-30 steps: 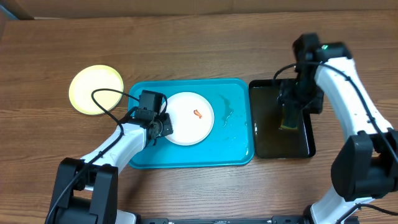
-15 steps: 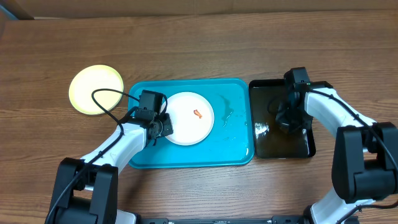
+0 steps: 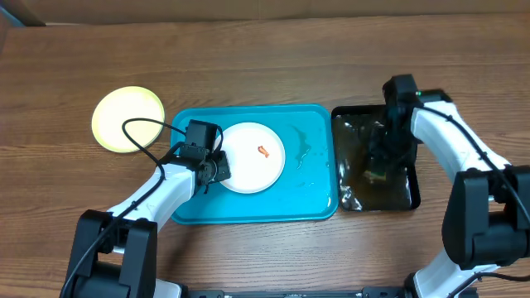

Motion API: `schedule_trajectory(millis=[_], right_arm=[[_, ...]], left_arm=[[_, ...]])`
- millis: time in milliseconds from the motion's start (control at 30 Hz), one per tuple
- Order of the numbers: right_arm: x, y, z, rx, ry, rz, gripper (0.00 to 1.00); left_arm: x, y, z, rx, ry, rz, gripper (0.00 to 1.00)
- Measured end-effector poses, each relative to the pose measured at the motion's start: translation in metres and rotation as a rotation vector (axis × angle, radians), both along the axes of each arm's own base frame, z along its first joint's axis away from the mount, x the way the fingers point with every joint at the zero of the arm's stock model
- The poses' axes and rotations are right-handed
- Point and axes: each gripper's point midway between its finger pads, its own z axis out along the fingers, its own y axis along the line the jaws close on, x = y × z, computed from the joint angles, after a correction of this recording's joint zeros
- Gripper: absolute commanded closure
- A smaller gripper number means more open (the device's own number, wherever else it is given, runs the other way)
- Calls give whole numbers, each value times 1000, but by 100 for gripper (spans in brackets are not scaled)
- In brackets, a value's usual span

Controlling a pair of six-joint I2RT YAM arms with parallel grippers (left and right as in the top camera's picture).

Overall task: Clean dirty plates on tray and stack at the side
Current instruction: 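Lower the right gripper into the basin and grasp the sponge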

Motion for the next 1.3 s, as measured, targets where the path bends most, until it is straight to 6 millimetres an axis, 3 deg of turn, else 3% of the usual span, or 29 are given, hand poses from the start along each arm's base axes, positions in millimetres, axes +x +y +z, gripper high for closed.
schedule_trajectory(millis=[200, 433, 467, 500, 533, 633, 667, 733, 800, 900, 967, 1067, 1300], right_arm=[[8, 1, 4, 5, -27, 4, 32], [17, -7, -25, -41, -112, 3, 37], [18, -8, -31, -44, -125, 2, 44], [17, -9, -37, -48, -137, -1, 66], [17, -11, -43, -62, -147, -5, 96], [25, -9, -43, -49, -210, 0, 96], [25, -8, -43, -41, -211, -2, 95], [20, -4, -42, -16, -186, -6, 61], [13, 1, -41, 10, -152, 1, 35], [7, 5, -34, 34, -96, 2, 9], [17, 8, -25, 43, -115, 1, 4], [33, 8, -16, 42, -166, 8, 9], [39, 3, -24, 14, -210, 4, 12]], left_arm=[[0, 0, 0, 0, 0, 0, 78], [0, 0, 0, 0, 0, 0, 78], [0, 0, 0, 0, 0, 0, 78], [0, 0, 0, 0, 0, 0, 78], [0, 0, 0, 0, 0, 0, 78], [0, 0, 0, 0, 0, 0, 78], [0, 0, 0, 0, 0, 0, 78], [0, 0, 0, 0, 0, 0, 77], [0, 0, 0, 0, 0, 0, 77], [0, 0, 0, 0, 0, 0, 77], [0, 0, 0, 0, 0, 0, 77], [0, 0, 0, -1, 0, 0, 76], [0, -1, 0, -4, 1, -2, 75]])
